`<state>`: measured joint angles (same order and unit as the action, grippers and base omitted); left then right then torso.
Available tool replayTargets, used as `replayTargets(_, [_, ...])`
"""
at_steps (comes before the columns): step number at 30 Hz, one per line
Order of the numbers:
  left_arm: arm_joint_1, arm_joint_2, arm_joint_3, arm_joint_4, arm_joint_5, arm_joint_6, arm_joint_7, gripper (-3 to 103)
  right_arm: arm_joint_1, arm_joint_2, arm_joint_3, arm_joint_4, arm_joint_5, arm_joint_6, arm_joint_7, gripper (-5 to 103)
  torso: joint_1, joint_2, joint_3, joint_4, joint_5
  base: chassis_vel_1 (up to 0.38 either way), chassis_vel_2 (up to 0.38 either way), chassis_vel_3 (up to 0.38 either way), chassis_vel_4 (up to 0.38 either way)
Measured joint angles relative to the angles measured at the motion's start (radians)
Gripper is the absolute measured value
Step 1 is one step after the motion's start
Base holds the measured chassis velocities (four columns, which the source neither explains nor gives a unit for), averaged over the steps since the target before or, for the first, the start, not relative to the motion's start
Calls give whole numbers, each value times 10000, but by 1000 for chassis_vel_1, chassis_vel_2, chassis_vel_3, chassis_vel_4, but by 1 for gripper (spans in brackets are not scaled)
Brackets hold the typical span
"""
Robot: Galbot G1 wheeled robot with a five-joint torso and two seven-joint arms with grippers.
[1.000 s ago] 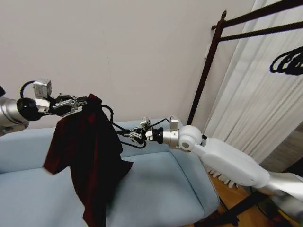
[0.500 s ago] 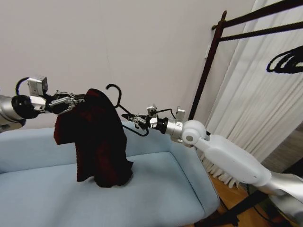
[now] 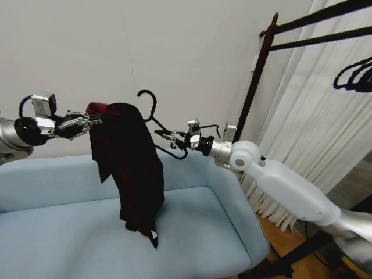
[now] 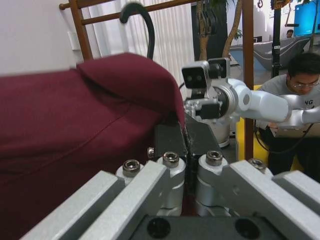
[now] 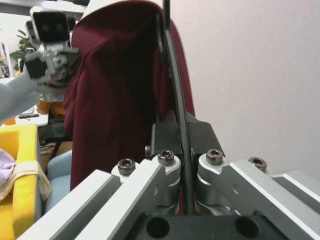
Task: Pick up the clothes from the sofa and hang them on the clothes hanger.
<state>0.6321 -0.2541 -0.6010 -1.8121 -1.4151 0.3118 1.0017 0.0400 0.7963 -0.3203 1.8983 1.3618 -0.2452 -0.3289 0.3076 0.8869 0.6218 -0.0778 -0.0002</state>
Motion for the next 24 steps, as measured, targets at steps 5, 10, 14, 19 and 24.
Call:
replayTargets(5, [446,-145,-490,-147,34,-2,32,0,129,-123,23,30,85,-171,155,2,0,0,0,-1,1,0,0,0,0])
replayTargets(10, [1491,-277,-1435,-338,97,-9,38,0,148,-390,135,136,13,-457,96,2,0,0,0,-2,4,0,0,0,0])
replayTargets(14, [1908,-365,-1782,-391,181,-31,37,0,356,-681,231,126,-192,-898,-210,2,0,0,0,-1,1,0,0,0,0])
replayTargets(19, [1935,-473,-1837,-561,267,-33,-351,0,551,-856,350,211,-165,-1173,-90,2,0,0,0,-3,3,0,0,0,0])
replayTargets(24, [1912,-602,-1799,-656,267,-23,-813,7,634,-1002,403,232,-84,-1229,-37,2,0,0,0,0,2,0,0,0,0])
